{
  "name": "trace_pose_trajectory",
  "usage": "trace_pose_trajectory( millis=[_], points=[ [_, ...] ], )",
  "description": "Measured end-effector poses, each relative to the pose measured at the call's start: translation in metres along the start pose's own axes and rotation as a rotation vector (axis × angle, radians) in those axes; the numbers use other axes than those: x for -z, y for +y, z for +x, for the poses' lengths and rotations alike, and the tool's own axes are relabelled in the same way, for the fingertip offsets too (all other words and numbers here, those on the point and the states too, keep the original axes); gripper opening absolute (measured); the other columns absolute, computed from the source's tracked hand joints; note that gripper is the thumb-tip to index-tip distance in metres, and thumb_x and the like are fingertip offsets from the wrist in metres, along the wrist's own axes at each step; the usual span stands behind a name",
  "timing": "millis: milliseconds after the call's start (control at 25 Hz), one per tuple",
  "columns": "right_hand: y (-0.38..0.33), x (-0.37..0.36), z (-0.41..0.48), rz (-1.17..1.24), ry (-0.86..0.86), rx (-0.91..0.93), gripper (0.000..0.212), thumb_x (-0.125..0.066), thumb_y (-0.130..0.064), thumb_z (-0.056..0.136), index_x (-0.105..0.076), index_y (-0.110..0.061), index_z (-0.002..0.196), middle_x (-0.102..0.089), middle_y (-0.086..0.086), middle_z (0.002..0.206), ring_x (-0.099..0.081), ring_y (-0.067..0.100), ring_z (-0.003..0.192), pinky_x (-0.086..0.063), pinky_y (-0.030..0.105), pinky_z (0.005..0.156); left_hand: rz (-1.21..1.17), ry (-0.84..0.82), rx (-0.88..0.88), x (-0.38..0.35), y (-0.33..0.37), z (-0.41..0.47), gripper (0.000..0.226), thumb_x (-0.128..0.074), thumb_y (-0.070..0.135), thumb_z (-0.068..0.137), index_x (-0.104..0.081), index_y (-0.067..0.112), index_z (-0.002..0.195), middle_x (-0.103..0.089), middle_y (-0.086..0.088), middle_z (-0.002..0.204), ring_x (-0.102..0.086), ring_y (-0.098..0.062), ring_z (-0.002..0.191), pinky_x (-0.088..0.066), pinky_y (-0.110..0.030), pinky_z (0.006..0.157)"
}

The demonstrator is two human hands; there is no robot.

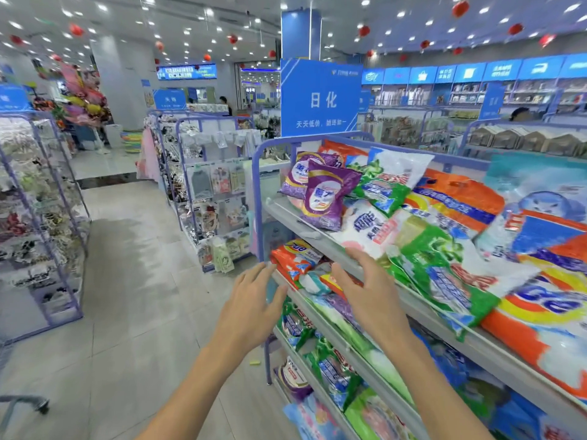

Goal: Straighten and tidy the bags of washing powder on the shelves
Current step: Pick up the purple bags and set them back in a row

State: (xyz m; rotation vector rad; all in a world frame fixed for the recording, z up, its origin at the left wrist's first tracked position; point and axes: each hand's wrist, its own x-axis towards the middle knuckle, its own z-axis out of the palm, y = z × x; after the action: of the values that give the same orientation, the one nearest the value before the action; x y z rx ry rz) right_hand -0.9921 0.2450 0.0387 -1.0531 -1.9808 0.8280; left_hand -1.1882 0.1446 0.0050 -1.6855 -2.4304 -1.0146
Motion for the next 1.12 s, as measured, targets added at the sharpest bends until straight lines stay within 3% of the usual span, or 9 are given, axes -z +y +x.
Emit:
trace_pose_trajectory(
  millis=[240, 440, 600, 760, 880, 1000, 1120],
  points=[
    [-0.019, -0.088, 0.093, 0.034, 0.124, -0.068, 0.055, -0.055, -0.055, 0.098, -0.045, -0.034, 0.148, -0.046, -0.013, 0.151, -0.041, 0.008, 0.139, -0.036, 0.033, 0.112, -0.075, -0.047, -0.106, 0.006, -0.084, 0.122, 0.058, -0.044, 0.05, 0.104, -0.044, 0.018, 0.152, -0.043, 0.001, 0.157, -0.034, -0.018, 0.147, -0.025, -0.032, 0.12],
    [-0.018, -0.118, 0.15, 0.005, 0.215, -0.151, 0.054, -0.058, -0.054, 0.096, -0.047, -0.033, 0.145, -0.047, -0.012, 0.149, -0.044, 0.01, 0.136, -0.038, 0.035, 0.109, -0.189, -0.113, -0.165, -0.009, -0.109, 0.218, 0.054, -0.049, 0.044, 0.104, -0.049, 0.013, 0.148, -0.05, -0.003, 0.151, -0.043, -0.018, 0.14, -0.028, -0.023, 0.111],
    [-0.007, -0.124, 0.197, -0.07, 0.325, -0.2, 0.055, -0.055, -0.055, 0.097, -0.047, -0.03, 0.145, -0.05, -0.011, 0.147, -0.048, 0.012, 0.133, -0.041, 0.037, 0.108, -0.283, -0.17, -0.165, -0.027, -0.11, 0.28, 0.056, -0.049, 0.045, 0.104, -0.045, 0.014, 0.151, -0.049, -0.003, 0.152, -0.045, -0.022, 0.139, -0.036, -0.038, 0.114],
    [0.013, -0.126, 0.255, -0.106, 0.376, -0.275, 0.043, -0.061, -0.054, 0.092, -0.053, -0.029, 0.127, -0.061, -0.006, 0.126, -0.06, 0.018, 0.116, -0.05, 0.04, 0.094, -0.394, -0.164, -0.171, -0.035, -0.097, 0.358, 0.048, -0.052, 0.036, 0.104, -0.049, 0.012, 0.145, -0.055, 0.001, 0.141, -0.051, -0.017, 0.13, -0.033, -0.024, 0.096],
    [0.035, -0.133, 0.285, -0.169, 0.349, -0.395, 0.068, -0.065, -0.067, 0.075, -0.048, -0.025, 0.124, -0.061, -0.001, 0.12, -0.062, 0.024, 0.11, -0.054, 0.044, 0.09, -0.422, -0.182, -0.078, -0.059, -0.098, 0.434, 0.047, -0.057, 0.045, 0.097, -0.055, 0.011, 0.129, -0.065, -0.006, 0.124, -0.06, -0.029, 0.118, -0.044, -0.034, 0.088],
    [0.055, -0.143, 0.302, -0.224, 0.345, -0.456, 0.096, -0.068, -0.085, 0.053, -0.048, -0.025, 0.126, -0.062, -0.001, 0.12, -0.061, 0.023, 0.112, -0.056, 0.047, 0.09, -0.389, -0.31, 0.045, -0.092, -0.109, 0.492, 0.075, -0.059, 0.062, 0.089, -0.05, 0.005, 0.136, -0.062, -0.012, 0.134, -0.059, -0.036, 0.12, -0.049, -0.045, 0.097],
    [0.058, -0.145, 0.313, -0.273, 0.395, -0.537, 0.096, -0.076, -0.081, 0.045, -0.051, -0.026, 0.121, -0.066, -0.004, 0.113, -0.065, 0.021, 0.104, -0.058, 0.043, 0.083, -0.538, -0.403, 0.088, -0.11, -0.108, 0.519, 0.046, -0.071, 0.057, 0.086, -0.069, 0.017, 0.109, -0.074, -0.001, 0.108, -0.068, -0.03, 0.107, -0.051, -0.036, 0.083]
  ],
)
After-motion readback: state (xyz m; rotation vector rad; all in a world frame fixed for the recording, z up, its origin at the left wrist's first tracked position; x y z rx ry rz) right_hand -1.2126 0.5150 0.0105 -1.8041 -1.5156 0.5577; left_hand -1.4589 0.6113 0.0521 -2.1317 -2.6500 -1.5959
